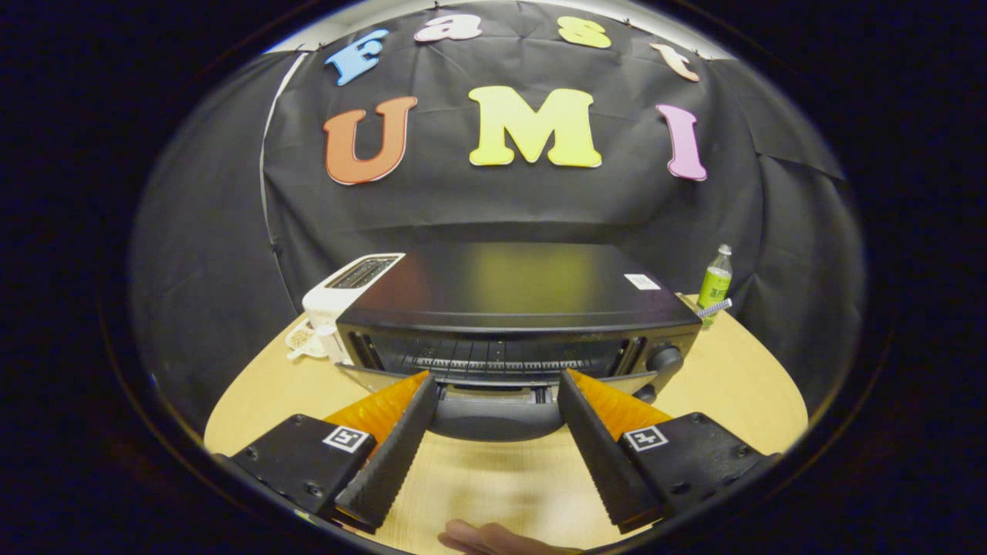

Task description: Open the toaster oven, put the food inside, and close the toaster oven door.

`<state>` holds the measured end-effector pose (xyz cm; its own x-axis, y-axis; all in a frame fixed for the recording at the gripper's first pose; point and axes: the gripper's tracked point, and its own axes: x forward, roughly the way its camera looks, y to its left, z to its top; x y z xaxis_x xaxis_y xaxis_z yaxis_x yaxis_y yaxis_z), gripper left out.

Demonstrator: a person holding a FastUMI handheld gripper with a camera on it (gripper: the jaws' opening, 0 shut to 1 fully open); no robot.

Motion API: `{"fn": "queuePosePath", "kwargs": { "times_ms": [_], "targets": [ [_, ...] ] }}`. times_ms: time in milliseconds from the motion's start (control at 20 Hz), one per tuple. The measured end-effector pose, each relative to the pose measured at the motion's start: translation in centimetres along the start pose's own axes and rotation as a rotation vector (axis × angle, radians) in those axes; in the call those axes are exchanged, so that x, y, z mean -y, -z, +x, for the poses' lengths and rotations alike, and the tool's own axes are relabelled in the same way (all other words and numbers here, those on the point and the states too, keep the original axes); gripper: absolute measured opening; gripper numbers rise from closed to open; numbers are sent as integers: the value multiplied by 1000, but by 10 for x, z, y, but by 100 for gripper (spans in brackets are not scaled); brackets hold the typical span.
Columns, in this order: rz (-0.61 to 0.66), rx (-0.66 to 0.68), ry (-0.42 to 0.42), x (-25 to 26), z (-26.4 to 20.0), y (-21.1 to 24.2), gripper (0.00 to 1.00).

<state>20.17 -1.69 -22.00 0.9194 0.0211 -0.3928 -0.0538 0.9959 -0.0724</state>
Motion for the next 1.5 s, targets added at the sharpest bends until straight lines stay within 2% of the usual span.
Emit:
{"fn": "queuePosePath", "kwargs": {
  "times_ms": [200,400,750,1000,1050,1150,1350,1500],
  "targets": [
    [6,-7,-12,1,-18,38,100],
    [-29,80,-10,5,-26,60,100],
    [-55,56,-22,14,-32,106,100],
    [57,-134,-63,19,-19,159,100],
    [69,-93,-79,16,-15,153,100],
    [57,-122,-119,11,-28,149,98],
    [88,-182,-288,-13,-54,131,98],
    [170,-261,-426,-32,-73,115,96]
  ]
}}
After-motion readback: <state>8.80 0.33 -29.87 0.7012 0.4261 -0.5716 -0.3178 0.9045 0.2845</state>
